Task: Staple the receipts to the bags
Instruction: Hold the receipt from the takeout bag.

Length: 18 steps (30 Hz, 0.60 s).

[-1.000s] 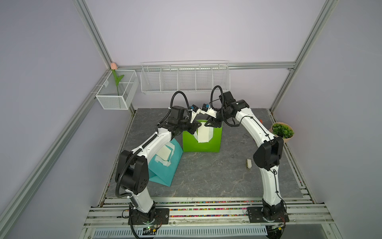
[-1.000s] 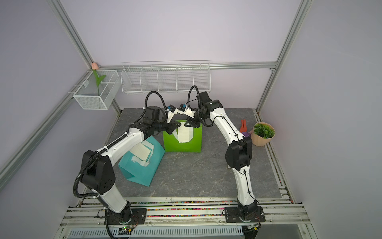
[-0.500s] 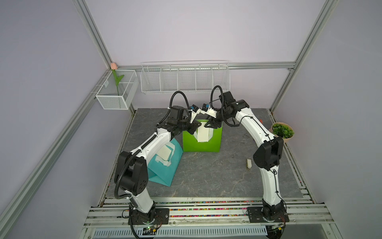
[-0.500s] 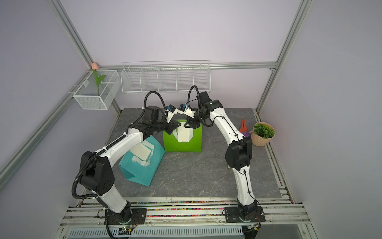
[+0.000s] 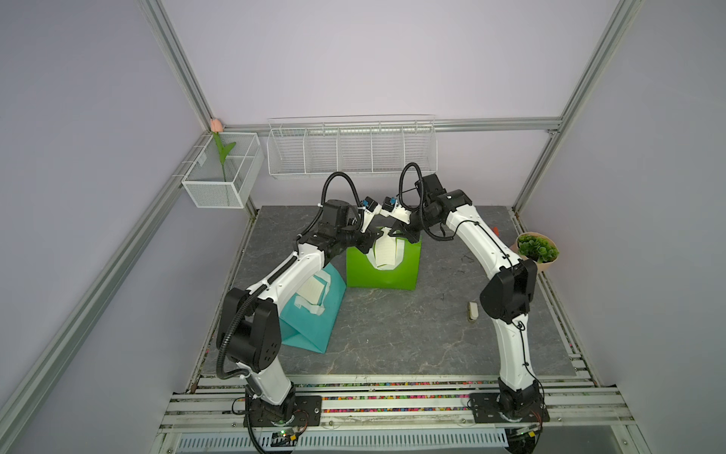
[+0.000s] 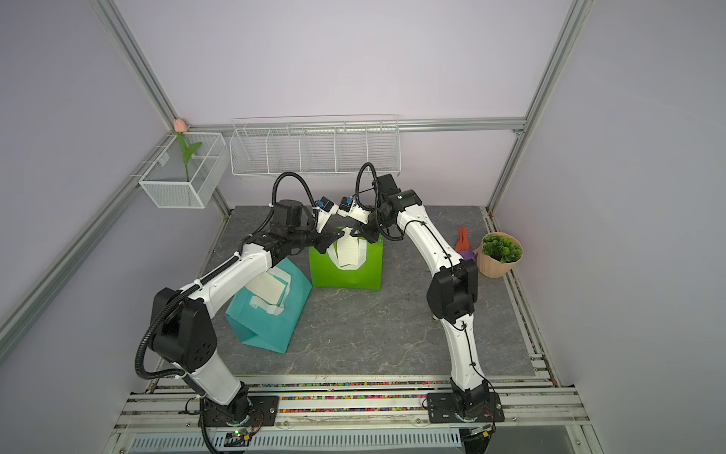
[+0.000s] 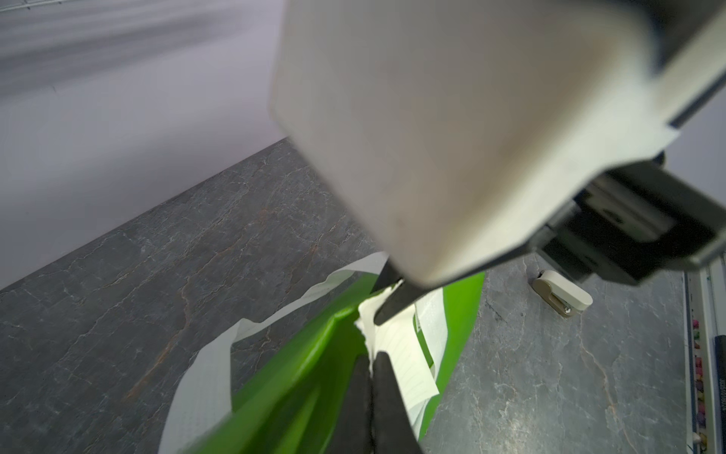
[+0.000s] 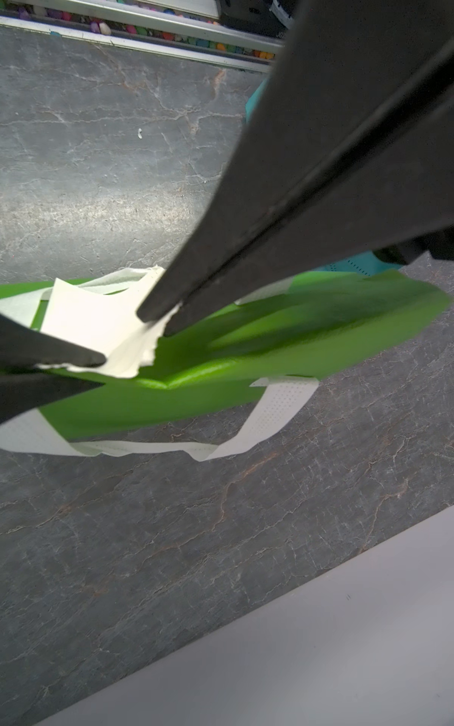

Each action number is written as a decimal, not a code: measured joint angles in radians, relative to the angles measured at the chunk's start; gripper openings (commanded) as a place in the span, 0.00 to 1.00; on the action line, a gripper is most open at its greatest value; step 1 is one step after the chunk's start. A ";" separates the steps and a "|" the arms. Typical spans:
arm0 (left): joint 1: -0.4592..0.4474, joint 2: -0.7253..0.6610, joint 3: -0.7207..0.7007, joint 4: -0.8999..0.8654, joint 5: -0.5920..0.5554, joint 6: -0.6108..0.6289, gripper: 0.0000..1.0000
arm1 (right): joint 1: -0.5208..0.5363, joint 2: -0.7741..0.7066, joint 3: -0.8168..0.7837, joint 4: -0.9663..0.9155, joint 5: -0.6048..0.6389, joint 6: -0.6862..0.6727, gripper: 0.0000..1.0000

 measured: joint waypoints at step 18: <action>0.111 -0.051 0.012 -0.024 -0.067 -0.033 0.99 | -0.004 -0.011 -0.039 0.052 0.023 -0.050 0.07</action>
